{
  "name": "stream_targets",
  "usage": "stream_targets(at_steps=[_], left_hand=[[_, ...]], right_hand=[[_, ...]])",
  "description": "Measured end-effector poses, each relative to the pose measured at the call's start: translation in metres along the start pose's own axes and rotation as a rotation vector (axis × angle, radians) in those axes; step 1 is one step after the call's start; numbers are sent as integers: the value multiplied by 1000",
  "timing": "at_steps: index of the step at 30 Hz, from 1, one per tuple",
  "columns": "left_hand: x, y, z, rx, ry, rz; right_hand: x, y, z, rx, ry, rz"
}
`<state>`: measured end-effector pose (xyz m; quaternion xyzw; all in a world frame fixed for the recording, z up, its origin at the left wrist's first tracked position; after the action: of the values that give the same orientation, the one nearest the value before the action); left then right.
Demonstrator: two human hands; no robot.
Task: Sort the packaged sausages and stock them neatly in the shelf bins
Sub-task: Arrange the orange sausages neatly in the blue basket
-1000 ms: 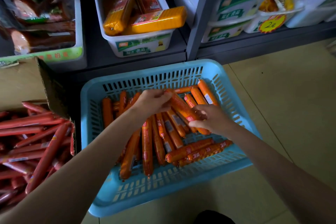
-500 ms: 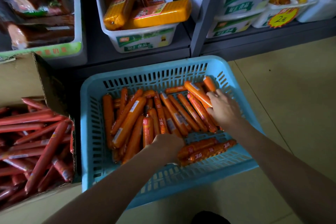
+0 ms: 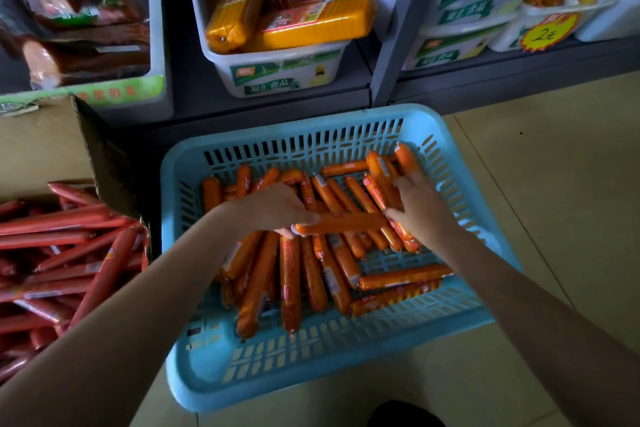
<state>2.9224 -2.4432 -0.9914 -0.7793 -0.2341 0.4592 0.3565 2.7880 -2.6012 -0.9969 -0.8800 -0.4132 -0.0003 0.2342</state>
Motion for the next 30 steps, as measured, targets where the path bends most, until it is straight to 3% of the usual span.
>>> stream_targets(at_steps=[2, 4, 6, 7, 11, 13, 14, 16, 19, 21, 24, 27, 28, 30], left_hand=[[-3, -13, -11, -41, -121, 45], [5, -14, -11, -19, -174, 70], [10, -14, -9, 11, -197, 44], [6, -16, -7, 32, -210, 60], [-6, -11, -2, -2, -556, 152], [-14, -11, -11, -131, -794, 206], [-17, -11, -18, -206, -801, 227], [-19, -10, -32, -330, -506, 187], [-16, -7, -37, -427, 64, 37], [-10, -4, -31, -444, 243, -23], [2, -4, -15, -373, 352, -125], [7, -7, -3, -338, 433, -185], [7, -8, -1, -351, 483, -190], [7, -7, 1, -377, 547, -201]], right_hand=[[11, -2, -11, 18, 241, -121], [32, -12, -10, 233, 410, -220], [49, -23, -3, 462, 402, -266], [54, -26, -2, 496, 338, -284], [47, -24, -11, 304, 93, -229], [36, -24, -27, 132, 149, -174], [26, -24, -35, 40, 164, -112], [0, -21, -46, -102, 42, 65], [-25, -14, -26, 2, -208, 226], [-25, -10, -11, 83, -275, 208], [-21, -10, -12, 0, -269, 185], [5, -12, -23, -215, -165, 9], [20, -9, -21, -210, -164, -90], [50, 6, 4, -36, -210, -290]])
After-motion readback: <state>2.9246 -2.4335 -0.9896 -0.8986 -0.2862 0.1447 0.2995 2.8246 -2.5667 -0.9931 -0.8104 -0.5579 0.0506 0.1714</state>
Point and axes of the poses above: each hand's wrist, its own y-axis towards the middle knuckle, its own z-axis out of the palm, x = y × z, the point moved 8 cm from there along y, towards the middle knuckle, and after that the axes turned 10 degrees about x, right-handed, at the moved point
